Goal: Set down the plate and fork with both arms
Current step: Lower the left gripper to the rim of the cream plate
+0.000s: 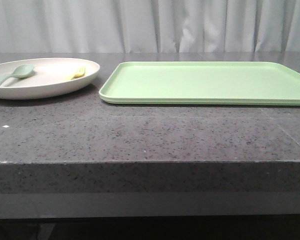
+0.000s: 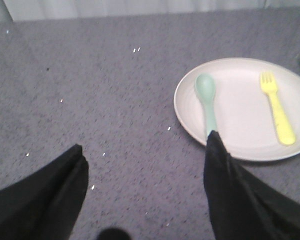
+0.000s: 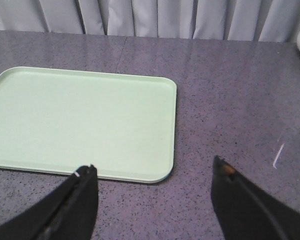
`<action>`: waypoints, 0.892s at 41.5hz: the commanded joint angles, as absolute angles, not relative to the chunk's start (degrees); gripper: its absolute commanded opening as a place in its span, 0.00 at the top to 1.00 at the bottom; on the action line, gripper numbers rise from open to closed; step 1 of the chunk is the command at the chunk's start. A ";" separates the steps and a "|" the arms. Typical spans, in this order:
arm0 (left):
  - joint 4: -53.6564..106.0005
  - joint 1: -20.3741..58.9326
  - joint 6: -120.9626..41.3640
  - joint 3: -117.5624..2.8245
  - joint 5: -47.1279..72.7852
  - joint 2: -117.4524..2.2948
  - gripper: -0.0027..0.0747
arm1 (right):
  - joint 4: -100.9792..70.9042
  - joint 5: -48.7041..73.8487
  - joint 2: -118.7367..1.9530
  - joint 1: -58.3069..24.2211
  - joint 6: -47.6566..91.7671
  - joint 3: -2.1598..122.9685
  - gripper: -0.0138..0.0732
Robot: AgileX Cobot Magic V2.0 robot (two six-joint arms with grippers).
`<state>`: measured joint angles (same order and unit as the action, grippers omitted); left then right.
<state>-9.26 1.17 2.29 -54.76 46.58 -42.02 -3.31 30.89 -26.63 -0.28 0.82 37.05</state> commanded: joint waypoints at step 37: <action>20.00 -11.49 -16.78 -92.75 64.87 -98.10 0.40 | -2.70 26.65 -27.38 -0.03 1.22 38.92 0.26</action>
